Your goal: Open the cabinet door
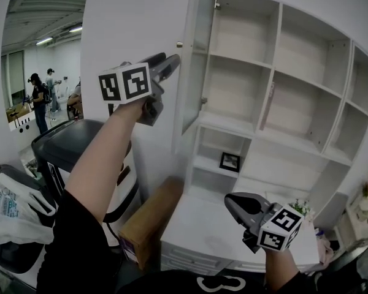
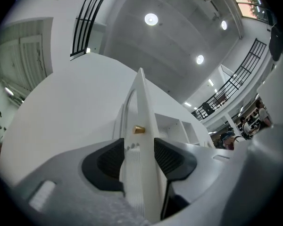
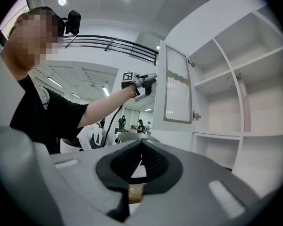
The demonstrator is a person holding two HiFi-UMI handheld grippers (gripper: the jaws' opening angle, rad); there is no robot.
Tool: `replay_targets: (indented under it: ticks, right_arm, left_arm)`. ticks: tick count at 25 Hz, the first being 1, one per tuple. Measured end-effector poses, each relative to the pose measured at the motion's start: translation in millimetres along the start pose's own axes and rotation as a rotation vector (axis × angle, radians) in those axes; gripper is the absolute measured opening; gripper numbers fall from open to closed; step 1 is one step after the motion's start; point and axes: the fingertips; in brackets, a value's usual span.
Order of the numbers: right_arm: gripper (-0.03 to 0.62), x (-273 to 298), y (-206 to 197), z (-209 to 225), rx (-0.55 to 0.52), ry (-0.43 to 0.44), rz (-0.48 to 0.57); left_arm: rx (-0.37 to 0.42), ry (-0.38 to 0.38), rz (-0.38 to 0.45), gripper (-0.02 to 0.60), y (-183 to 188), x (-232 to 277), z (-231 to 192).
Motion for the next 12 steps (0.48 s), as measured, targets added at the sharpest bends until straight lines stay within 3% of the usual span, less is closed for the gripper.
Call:
replay_targets:
  ticks: [4, 12]
  right_arm:
    - [0.000, -16.5, -7.9, -3.6, 0.039, 0.000, 0.008]
    - [0.000, -58.5, -21.0, -26.5, 0.026, 0.000, 0.005]
  left_arm:
    - [-0.011, 0.015, -0.043, 0.187, -31.6, -32.1, 21.1]
    - [-0.125, -0.164, -0.212, 0.098, -129.7, -119.7, 159.7]
Point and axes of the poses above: the fingertips, and each gripper's own axes: x forward along the fingers, z to its right, y out of its top, and after that the axes turned 4 degrees about -y, right-handed
